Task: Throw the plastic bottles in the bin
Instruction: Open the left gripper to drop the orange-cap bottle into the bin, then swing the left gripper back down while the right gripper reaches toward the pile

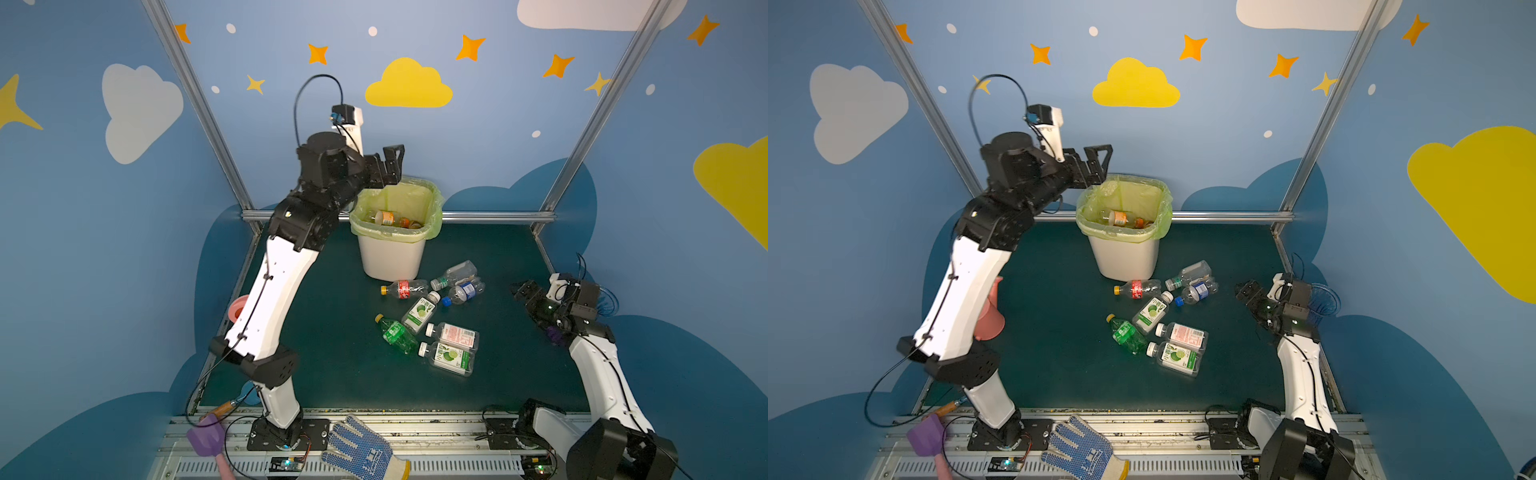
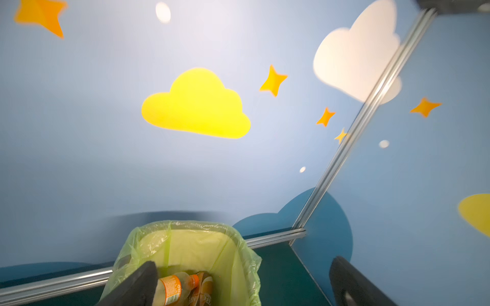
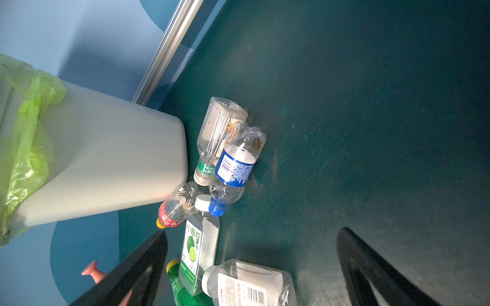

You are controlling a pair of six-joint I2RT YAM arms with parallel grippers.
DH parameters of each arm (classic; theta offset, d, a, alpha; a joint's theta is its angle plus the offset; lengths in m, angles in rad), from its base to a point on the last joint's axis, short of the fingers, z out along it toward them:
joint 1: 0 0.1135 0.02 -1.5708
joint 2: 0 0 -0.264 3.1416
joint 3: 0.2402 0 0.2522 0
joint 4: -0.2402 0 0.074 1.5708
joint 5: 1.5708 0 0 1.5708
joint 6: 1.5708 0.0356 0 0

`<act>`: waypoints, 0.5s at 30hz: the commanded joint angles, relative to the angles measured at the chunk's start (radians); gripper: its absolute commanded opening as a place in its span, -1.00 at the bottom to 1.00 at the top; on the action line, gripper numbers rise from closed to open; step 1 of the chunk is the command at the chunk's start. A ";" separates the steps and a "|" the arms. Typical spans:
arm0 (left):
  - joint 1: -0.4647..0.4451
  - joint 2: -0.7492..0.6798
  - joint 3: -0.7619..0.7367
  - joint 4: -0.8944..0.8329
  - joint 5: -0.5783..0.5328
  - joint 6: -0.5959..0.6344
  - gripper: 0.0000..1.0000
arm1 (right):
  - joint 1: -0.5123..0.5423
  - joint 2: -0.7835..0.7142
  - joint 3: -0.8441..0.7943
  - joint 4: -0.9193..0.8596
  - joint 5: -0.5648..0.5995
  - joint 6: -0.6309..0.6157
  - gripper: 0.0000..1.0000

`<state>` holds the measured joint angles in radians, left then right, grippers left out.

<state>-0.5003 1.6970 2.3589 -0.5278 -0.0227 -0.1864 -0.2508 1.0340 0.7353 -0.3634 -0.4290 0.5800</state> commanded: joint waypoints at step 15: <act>0.027 -0.375 -0.941 0.293 -0.164 -0.069 1.00 | 0.063 0.174 0.028 0.049 -0.028 0.063 0.95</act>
<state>-0.4908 1.4349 1.4612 -0.3202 -0.1318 -0.2104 -0.2115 1.1828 0.7353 -0.3466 -0.4492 0.6201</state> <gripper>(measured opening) 0.999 0.976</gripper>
